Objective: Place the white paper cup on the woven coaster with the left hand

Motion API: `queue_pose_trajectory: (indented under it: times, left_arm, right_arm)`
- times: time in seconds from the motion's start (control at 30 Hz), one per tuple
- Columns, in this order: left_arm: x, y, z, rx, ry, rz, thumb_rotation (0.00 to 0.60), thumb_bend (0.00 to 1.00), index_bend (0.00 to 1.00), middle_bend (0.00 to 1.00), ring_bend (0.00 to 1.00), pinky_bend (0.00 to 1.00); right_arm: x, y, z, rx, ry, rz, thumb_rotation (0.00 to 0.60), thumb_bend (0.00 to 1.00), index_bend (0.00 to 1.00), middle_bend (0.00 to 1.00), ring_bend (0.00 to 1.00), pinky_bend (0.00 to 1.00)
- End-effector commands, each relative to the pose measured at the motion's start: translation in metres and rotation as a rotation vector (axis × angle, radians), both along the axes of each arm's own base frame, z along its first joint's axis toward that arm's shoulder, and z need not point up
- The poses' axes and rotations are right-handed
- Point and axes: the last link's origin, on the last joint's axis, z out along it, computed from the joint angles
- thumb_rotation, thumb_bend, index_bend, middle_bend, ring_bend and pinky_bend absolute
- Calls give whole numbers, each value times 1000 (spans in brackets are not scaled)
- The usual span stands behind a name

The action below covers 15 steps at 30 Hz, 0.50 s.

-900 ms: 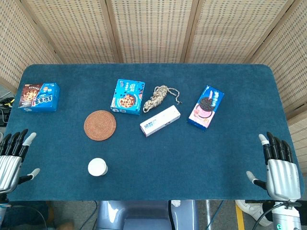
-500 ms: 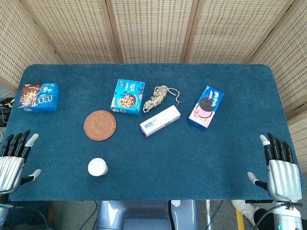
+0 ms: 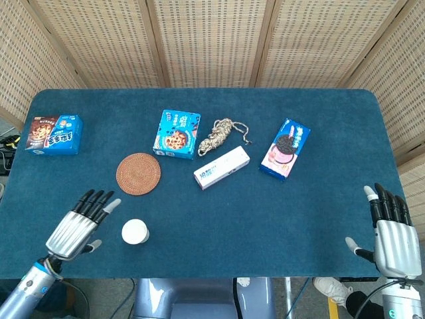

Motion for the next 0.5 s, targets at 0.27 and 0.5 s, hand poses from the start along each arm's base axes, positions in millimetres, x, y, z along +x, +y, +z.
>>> queue_pose_trajectory:
  times: [0.27,0.5]
  left_arm:
    - [9,24,-44,-194,2,-106,600,0,0,0,69,206]
    - [9,33,-58,-235,0,-107,600,0,1,89,169,266]
  right_arm:
    - [-2,-2,-4,8,16,-16,600,0,41,0,0,0]
    - [-3,-4,-7,14,21,-24,600,0,43,0,0,0]
